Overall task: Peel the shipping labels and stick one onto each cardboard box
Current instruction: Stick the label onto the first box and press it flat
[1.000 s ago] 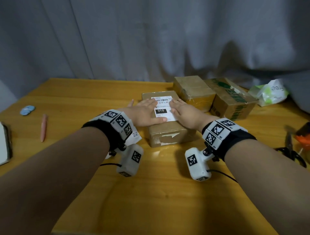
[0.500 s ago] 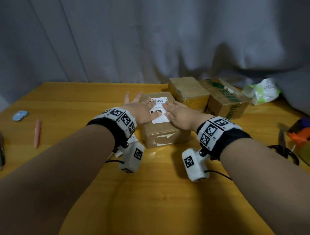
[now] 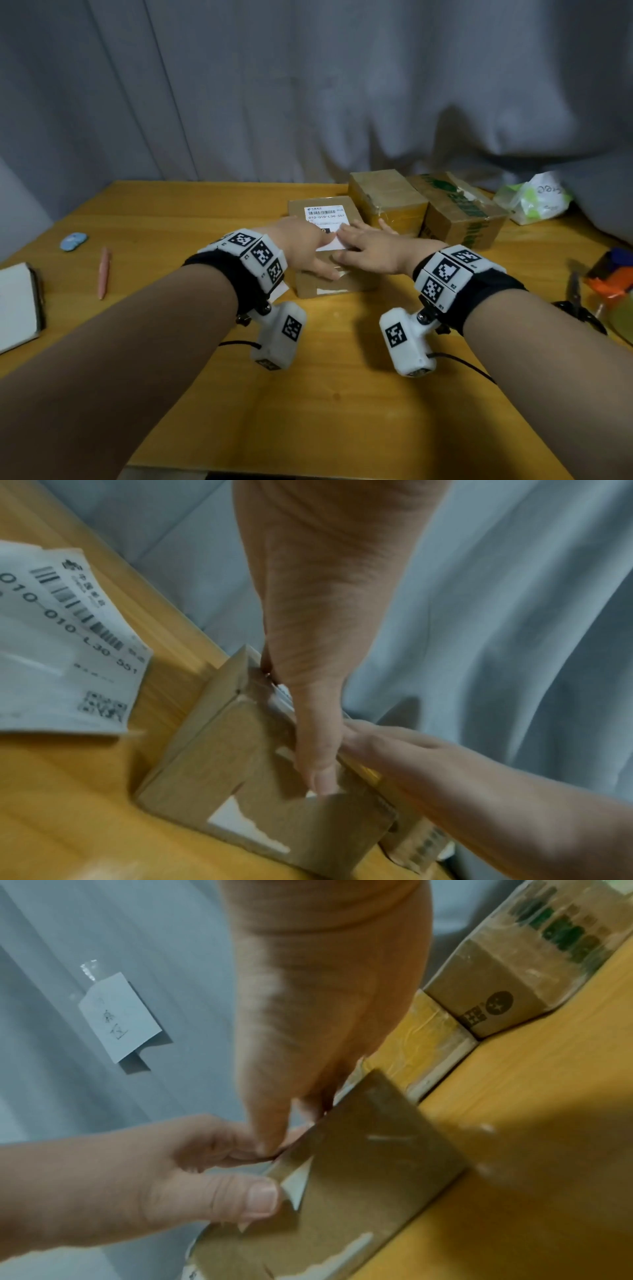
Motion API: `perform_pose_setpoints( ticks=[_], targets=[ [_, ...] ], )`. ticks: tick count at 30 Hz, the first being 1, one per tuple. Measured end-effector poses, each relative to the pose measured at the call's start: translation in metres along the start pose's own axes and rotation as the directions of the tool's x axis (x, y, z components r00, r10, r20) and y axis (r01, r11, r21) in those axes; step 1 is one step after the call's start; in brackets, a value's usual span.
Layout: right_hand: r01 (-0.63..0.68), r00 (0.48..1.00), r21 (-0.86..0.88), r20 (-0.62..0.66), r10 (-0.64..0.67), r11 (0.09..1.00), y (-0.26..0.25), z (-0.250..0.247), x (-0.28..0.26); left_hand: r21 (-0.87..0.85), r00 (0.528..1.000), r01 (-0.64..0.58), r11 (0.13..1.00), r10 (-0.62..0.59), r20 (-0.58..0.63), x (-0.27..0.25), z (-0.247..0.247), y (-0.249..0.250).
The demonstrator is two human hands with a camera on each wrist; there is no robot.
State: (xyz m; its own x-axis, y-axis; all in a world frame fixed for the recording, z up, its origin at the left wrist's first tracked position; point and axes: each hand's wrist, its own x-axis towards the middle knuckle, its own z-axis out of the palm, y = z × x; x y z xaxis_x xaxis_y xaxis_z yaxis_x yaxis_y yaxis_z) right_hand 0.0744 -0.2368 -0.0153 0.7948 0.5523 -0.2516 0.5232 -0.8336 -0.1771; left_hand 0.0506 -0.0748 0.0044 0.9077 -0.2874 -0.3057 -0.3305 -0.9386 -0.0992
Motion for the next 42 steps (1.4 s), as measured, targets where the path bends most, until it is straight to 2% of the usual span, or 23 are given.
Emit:
perform_pose_setpoints(
  ticks=[3, 6, 14, 21, 28, 33, 38, 42],
  targets=[
    [0.072, 0.997, -0.151, -0.003, -0.073, 0.986, 0.002, -0.008, -0.001, -0.012, 0.998, 0.039, 0.999, -0.04, -0.043, 0.005, -0.003, -0.012],
    [0.057, 0.995, -0.246, -0.061, -0.074, 0.968, 0.003, -0.014, 0.018, 0.035, 0.995, 0.053, 0.998, -0.05, -0.091, 0.015, -0.006, -0.021],
    [-0.048, 0.975, -0.084, -0.219, 0.029, 0.995, -0.001, -0.024, 0.072, -0.083, 0.973, 0.118, 0.99, -0.132, -0.19, 0.049, -0.005, -0.056],
    [-0.103, 0.95, 0.018, -0.294, 0.103, 0.995, 0.0, -0.019, 0.081, -0.245, 0.952, 0.101, 0.964, -0.166, -0.258, 0.048, -0.004, -0.072],
    [-0.092, 0.932, -0.112, -0.359, 0.046, 0.99, -0.016, -0.023, 0.069, -0.355, 0.909, 0.19, 0.915, -0.301, -0.289, 0.023, -0.008, -0.083],
    [-0.007, 0.925, -0.04, -0.381, -0.009, 0.999, -0.027, -0.015, 0.052, -0.361, 0.926, 0.241, 0.901, -0.325, -0.192, -0.004, -0.005, -0.084],
    [-0.015, 0.939, 0.129, -0.34, 0.058, 0.992, -0.033, -0.004, 0.033, -0.389, 0.922, 0.296, 0.872, -0.367, -0.122, -0.027, 0.012, -0.083],
    [0.036, 0.933, 0.269, -0.354, 0.064, 0.963, -0.039, 0.01, 0.022, -0.466, 0.884, 0.332, 0.82, -0.443, -0.151, -0.036, 0.037, -0.086]
  ],
)
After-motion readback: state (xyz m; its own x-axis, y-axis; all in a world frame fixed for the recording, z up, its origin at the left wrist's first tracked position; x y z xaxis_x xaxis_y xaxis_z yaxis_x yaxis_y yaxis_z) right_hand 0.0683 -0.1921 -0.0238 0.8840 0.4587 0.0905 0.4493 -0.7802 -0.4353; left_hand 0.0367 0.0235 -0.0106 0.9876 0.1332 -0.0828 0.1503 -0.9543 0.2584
